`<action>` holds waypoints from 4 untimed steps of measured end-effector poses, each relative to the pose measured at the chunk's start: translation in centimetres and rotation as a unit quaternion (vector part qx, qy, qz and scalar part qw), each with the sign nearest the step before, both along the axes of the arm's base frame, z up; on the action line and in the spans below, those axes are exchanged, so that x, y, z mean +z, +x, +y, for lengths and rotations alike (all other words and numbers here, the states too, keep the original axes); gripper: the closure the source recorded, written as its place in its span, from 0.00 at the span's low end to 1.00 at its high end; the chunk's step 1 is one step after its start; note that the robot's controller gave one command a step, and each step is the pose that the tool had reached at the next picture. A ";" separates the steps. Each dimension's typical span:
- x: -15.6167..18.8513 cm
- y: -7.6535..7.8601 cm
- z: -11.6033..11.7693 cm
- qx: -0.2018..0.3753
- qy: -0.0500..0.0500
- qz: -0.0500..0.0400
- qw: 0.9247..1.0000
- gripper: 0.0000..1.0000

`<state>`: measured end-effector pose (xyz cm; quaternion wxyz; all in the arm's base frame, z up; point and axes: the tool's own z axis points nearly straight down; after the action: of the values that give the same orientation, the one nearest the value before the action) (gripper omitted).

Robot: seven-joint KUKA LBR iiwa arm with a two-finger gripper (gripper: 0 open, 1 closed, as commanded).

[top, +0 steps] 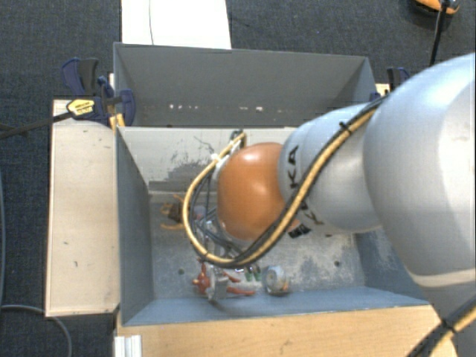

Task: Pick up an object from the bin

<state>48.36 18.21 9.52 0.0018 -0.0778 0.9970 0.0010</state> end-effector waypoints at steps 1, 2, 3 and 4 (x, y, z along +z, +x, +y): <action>-1.8 -0.6 -0.7 0.051 0.002 -0.001 0.999 1.00; -1.8 -0.6 -0.7 0.051 0.002 -0.001 0.999 1.00; 8.9 0.3 0.2 0.019 0.002 -0.002 1.000 1.00; 8.9 0.3 0.2 0.019 0.003 -0.002 1.000 1.00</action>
Offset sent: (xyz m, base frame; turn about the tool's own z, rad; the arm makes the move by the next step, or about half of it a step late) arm 0.0000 0.0000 0.0000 0.0000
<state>48.68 18.44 18.45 0.0037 -0.0970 0.9953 0.0034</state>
